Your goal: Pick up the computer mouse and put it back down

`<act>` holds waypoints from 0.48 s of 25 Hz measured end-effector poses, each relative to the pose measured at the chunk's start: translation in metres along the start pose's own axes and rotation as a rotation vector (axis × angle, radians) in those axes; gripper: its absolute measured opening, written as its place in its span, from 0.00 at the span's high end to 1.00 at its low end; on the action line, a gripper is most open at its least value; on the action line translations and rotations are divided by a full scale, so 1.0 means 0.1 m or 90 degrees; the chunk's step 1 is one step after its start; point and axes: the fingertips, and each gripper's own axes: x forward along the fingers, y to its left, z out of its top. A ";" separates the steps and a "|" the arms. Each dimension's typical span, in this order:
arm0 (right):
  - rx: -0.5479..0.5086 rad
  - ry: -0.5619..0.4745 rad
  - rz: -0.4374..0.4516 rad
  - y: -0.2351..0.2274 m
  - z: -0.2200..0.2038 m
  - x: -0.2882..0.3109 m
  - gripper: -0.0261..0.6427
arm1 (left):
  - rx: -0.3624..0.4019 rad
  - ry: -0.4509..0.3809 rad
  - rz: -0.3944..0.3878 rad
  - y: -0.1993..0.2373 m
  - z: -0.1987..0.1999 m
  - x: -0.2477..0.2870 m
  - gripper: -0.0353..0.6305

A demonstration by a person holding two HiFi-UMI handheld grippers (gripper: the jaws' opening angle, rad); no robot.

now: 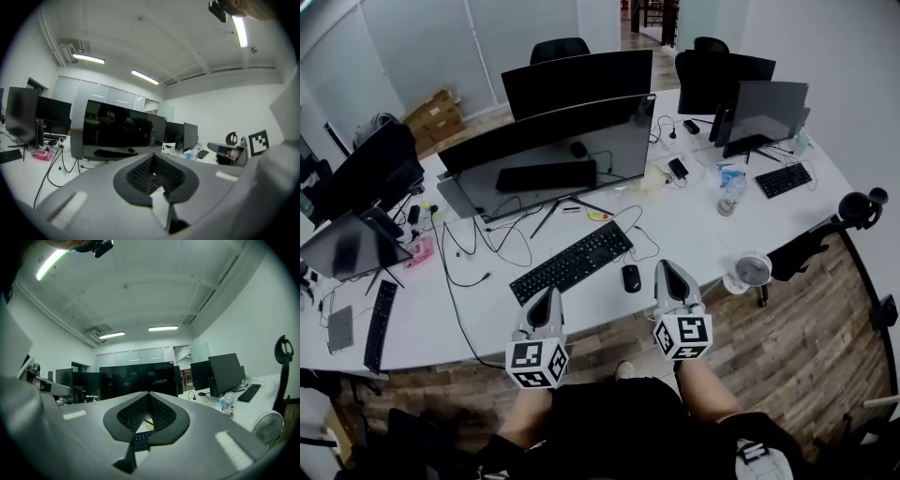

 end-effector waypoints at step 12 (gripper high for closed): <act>-0.007 0.067 0.006 -0.03 -0.42 0.77 0.85 | -0.029 0.016 0.046 0.45 0.02 0.43 0.87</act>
